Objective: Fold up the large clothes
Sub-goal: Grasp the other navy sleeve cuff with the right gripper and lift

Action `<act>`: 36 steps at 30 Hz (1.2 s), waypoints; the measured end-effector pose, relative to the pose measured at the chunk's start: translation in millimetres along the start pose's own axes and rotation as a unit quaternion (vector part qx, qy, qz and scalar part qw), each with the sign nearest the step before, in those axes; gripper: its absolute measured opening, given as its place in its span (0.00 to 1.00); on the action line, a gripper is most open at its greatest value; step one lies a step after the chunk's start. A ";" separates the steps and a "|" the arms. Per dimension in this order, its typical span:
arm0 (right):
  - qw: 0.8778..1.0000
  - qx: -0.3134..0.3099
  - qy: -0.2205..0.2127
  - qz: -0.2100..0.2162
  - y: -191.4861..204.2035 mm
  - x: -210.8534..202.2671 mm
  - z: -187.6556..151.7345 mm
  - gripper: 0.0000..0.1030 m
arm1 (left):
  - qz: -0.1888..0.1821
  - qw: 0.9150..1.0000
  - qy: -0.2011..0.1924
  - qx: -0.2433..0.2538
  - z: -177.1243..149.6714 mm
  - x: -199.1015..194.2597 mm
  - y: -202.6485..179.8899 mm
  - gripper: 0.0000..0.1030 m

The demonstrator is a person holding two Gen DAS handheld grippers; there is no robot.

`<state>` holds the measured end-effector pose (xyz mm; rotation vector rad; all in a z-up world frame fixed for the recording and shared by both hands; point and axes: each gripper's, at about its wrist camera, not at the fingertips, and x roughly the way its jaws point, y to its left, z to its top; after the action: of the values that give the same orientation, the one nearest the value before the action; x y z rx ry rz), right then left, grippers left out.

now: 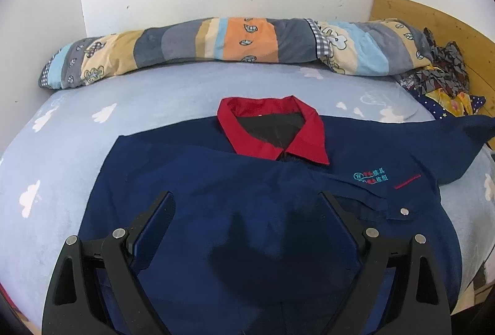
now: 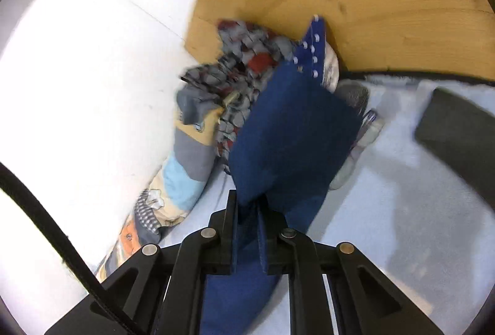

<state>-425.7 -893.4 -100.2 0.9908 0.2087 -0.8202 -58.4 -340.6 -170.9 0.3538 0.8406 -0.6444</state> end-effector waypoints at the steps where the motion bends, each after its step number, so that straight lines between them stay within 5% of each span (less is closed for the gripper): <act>1: 1.000 -0.004 -0.009 -0.011 -6.3 -12.0 -3.0 0.12 | 0.001 1.000 -0.002 0.003 0.2 -0.5 -0.4 0.89; 5: 0.998 0.017 -0.019 -0.051 -41.8 -34.8 -2.6 0.13 | 0.002 1.000 -0.001 0.004 -1.3 -1.9 -0.7 0.89; 10: 1.000 0.012 0.005 -0.021 -31.9 -31.9 3.8 0.15 | 0.010 1.000 -0.004 0.004 -2.3 -4.7 -0.7 0.89; 12: 0.999 0.029 0.030 -0.014 -34.1 -20.6 -0.5 0.72 | 0.006 1.000 -0.001 0.005 -2.5 -3.3 -0.6 0.89; 16: 0.997 0.053 0.037 -0.034 -45.0 -4.6 -23.6 0.79 | 0.004 1.000 0.002 0.011 -2.3 -1.5 -1.4 0.89; 19: 0.994 0.070 0.049 -0.064 -60.1 21.7 -31.3 0.73 | 0.004 1.000 0.000 0.017 -3.3 -1.8 -3.0 0.89; 25: 0.985 0.090 0.069 -0.129 -93.6 72.3 -34.6 0.46 | 0.005 1.000 0.005 0.021 -4.0 4.3 -6.2 0.89; 30: 0.988 0.103 0.055 -0.101 -113.6 85.9 -28.7 0.08 | 0.008 0.999 0.007 0.033 -5.4 8.1 -10.9 0.89; 36: 0.997 0.006 -0.024 -0.070 -46.6 38.4 -6.3 0.07 | 0.006 1.000 0.007 0.023 -4.2 8.9 -7.3 0.89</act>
<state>-430.5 -921.4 -153.8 0.9753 0.2336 -0.9732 -61.2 -347.3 -180.8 0.4043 0.8375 -0.6523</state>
